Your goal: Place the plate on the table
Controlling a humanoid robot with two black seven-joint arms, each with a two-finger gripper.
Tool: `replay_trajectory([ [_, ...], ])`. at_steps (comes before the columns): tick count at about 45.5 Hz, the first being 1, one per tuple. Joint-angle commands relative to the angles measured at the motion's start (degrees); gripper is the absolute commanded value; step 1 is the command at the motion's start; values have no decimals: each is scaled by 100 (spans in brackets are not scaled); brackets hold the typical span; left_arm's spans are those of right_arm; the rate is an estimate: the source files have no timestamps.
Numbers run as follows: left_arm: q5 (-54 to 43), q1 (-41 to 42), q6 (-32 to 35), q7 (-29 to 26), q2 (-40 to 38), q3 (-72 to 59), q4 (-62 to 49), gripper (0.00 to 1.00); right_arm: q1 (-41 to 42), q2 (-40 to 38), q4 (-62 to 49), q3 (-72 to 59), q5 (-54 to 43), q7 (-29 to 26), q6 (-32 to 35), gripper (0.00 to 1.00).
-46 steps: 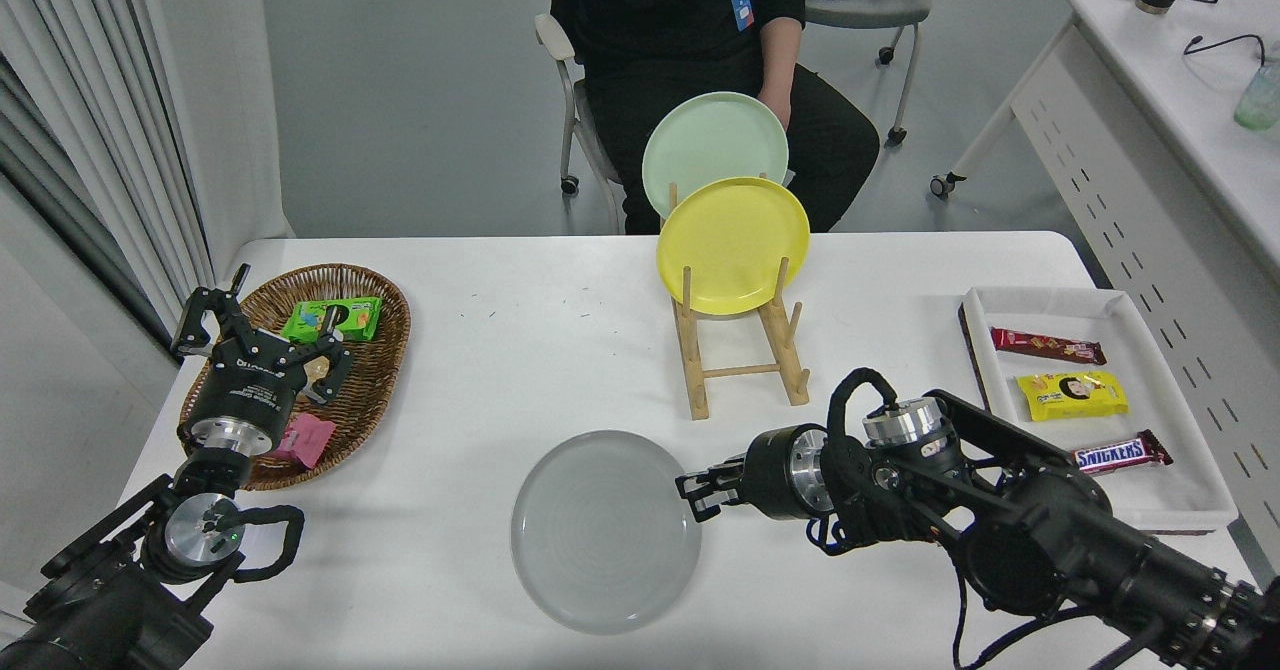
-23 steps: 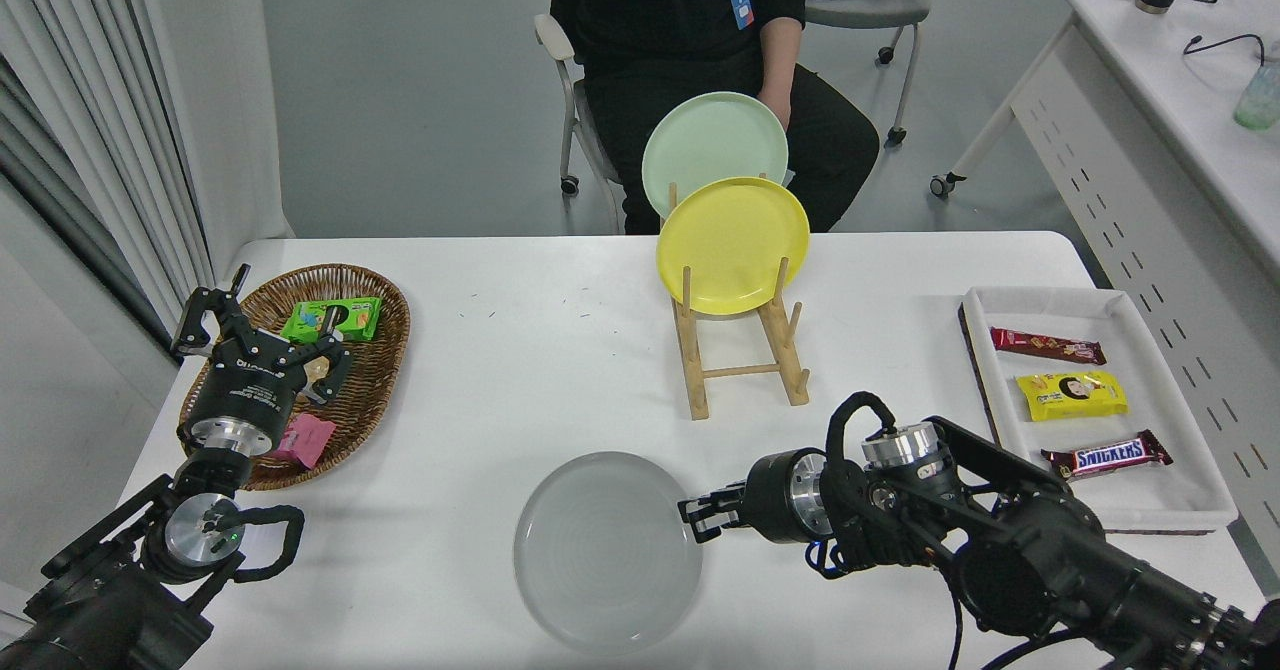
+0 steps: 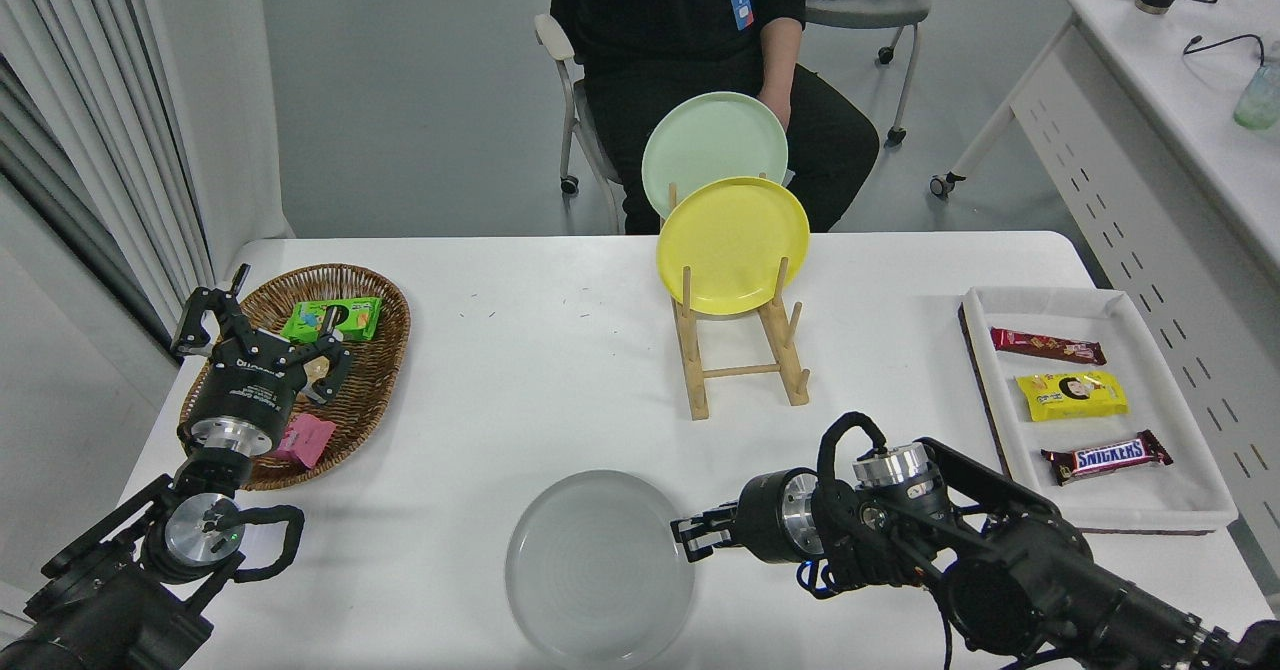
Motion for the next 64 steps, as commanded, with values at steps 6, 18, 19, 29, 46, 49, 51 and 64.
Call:
replay_trajectory([
  [6, 0, 0, 0, 0, 0, 0, 0, 98, -129, 28, -10, 142, -207, -3, 0, 11],
  [18, 0, 0, 0, 0, 0, 0, 0, 98, -191, 116, -10, 142, -216, -3, 0, 11],
  [19, 0, 0, 0, 0, 0, 0, 0, 98, -191, 116, -10, 142, -216, -3, 0, 11],
  [29, 0, 0, 0, 0, 0, 0, 0, 98, -191, 133, -10, 186, -224, -3, 0, 26],
  [46, 0, 0, 0, 0, 0, 0, 0, 98, -191, 151, 7, 379, -268, -3, 0, 73],
  [49, 0, 0, 0, 0, 0, 0, 0, 98, -191, 203, 7, 476, -277, -3, 0, 85],
  [51, 0, 0, 0, 0, 0, 0, 0, 98, -191, 230, 7, 537, -303, -3, 0, 91],
  [64, 0, 0, 0, 0, 0, 0, 0, 98, -200, 397, 25, 1012, -672, -12, 0, 98],
])
